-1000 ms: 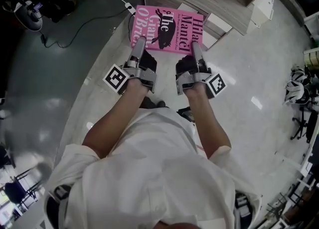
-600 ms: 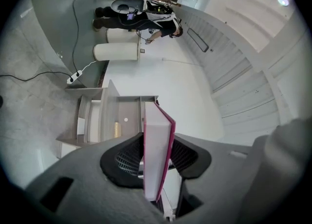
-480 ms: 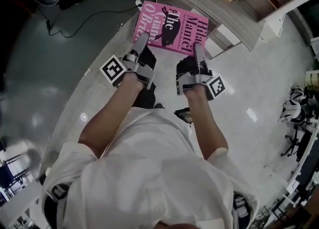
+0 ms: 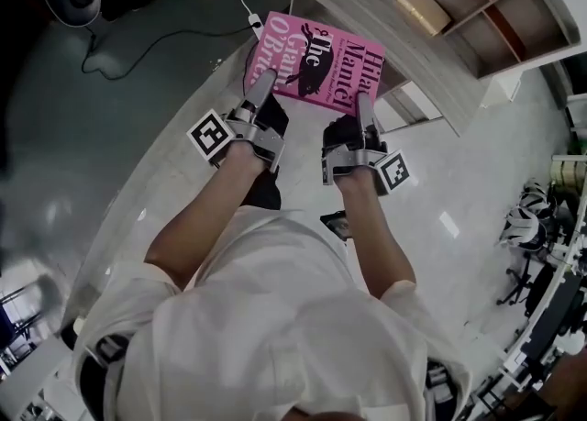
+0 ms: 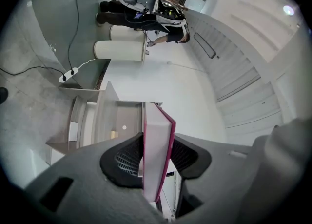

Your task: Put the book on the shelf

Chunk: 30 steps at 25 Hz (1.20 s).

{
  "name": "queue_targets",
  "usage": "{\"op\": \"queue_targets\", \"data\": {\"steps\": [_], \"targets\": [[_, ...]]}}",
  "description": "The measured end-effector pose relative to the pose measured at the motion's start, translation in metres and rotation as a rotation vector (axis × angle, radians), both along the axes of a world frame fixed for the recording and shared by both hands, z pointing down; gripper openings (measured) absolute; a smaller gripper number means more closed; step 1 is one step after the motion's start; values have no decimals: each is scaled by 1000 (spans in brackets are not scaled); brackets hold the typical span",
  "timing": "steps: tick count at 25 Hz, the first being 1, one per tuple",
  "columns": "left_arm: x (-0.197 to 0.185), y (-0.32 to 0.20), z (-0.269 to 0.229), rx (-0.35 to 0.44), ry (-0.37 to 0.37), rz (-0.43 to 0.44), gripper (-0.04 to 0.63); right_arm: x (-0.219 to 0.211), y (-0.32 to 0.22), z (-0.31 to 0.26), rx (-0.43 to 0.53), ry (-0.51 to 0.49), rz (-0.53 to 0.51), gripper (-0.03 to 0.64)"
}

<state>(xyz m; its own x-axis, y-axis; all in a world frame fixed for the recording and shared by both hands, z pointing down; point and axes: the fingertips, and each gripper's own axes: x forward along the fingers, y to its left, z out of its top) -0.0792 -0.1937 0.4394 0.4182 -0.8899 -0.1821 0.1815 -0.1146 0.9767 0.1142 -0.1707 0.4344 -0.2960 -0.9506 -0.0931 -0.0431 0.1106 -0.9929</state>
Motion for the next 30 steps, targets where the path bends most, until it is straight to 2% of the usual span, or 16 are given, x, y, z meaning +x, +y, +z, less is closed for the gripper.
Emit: {"op": "queue_targets", "data": {"steps": [8,13,20,24,27,30], "targets": [[-2,-2,6,-10,46,-8,152,-3,-2,-6,14,55,-37,154],[0,-5,3,21,17,-3,152,-3,-3,-3,40,38,-53,153],[0,0,10,2,18,-23,152,-2,-7,1,10,50,-107,153],[2,-1,8,20,3,-1,152,-1,-9,-1,23,44,-131,155],[1,1,2,62,-27,3,152,-3,-7,-1,52,23,-139,153],[2,1,3,87,-24,0,152,-1,-6,1,83,24,-133,153]]}}
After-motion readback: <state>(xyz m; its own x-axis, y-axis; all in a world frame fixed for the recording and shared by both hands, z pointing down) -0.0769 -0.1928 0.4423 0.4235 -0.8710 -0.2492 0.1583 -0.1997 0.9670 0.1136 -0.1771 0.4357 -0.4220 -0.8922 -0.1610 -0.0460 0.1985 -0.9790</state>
